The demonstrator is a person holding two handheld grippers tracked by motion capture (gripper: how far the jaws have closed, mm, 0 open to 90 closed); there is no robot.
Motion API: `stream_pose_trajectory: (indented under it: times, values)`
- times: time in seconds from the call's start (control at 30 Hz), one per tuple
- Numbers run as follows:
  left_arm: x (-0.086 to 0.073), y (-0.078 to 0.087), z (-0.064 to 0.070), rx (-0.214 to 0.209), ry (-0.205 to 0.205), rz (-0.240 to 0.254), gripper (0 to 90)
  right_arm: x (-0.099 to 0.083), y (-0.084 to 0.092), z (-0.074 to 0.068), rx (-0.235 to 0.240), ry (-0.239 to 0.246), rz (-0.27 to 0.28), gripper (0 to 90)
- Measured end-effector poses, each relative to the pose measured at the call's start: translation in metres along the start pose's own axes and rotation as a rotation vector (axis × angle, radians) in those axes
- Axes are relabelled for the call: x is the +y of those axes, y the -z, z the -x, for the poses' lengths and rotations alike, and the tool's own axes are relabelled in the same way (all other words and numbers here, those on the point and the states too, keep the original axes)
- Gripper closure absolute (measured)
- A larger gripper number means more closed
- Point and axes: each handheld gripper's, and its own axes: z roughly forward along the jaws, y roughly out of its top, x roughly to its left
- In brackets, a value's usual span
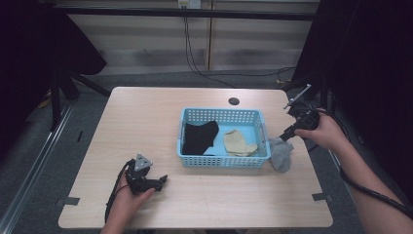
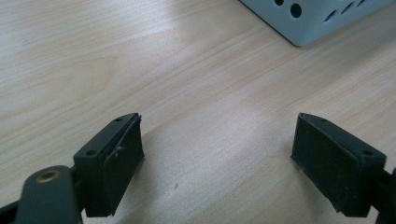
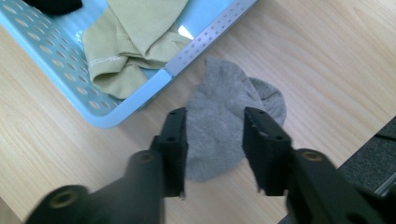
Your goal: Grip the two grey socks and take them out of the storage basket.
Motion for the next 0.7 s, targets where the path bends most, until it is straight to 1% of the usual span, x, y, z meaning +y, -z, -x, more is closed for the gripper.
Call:
stream_pose_trajectory:
  times: [0.13, 0.2, 0.27, 0.33, 0.4, 0.47, 0.6, 0.7]
  values:
    - [0.0, 0.0, 0.0, -0.002, 0.0, 0.0, 15.8, -0.009, 0.001, -0.008, -0.009, 0.002, 0.003, 49.7]
    - [0.0, 0.0, 0.0, 0.0, 0.0, 0.0, 15.8, -0.014, -0.001, -0.012, -0.004, 0.002, 0.008, 46.5]
    - [0.0, 0.0, 0.0, 0.0, 0.0, 0.0, 15.8, -0.019, -0.002, -0.018, -0.006, 0.013, 0.008, 43.1]
    - [0.0, 0.0, 0.0, -0.001, -0.001, -0.001, 15.8, -0.024, -0.004, -0.022, -0.005, 0.019, 0.022, 40.0]
    - [0.0, 0.0, 0.0, 0.0, 0.0, 0.0, 15.8, -0.029, -0.006, -0.027, -0.003, 0.033, 0.032, 37.7]
    - [0.0, 0.0, 0.0, -0.001, 0.0, -0.001, 15.8, -0.033, -0.008, -0.032, 0.003, 0.036, 0.025, 35.8]
    - [0.0, 0.0, 0.0, 0.0, 0.0, 0.0, 15.8, -0.04, -0.014, -0.045, 0.005, 0.071, 0.014, 33.7]
    - [0.0, 0.0, 0.0, -0.001, -0.001, -0.001, 15.8, -0.045, -0.016, -0.055, 0.017, 0.086, 0.024, 32.3]
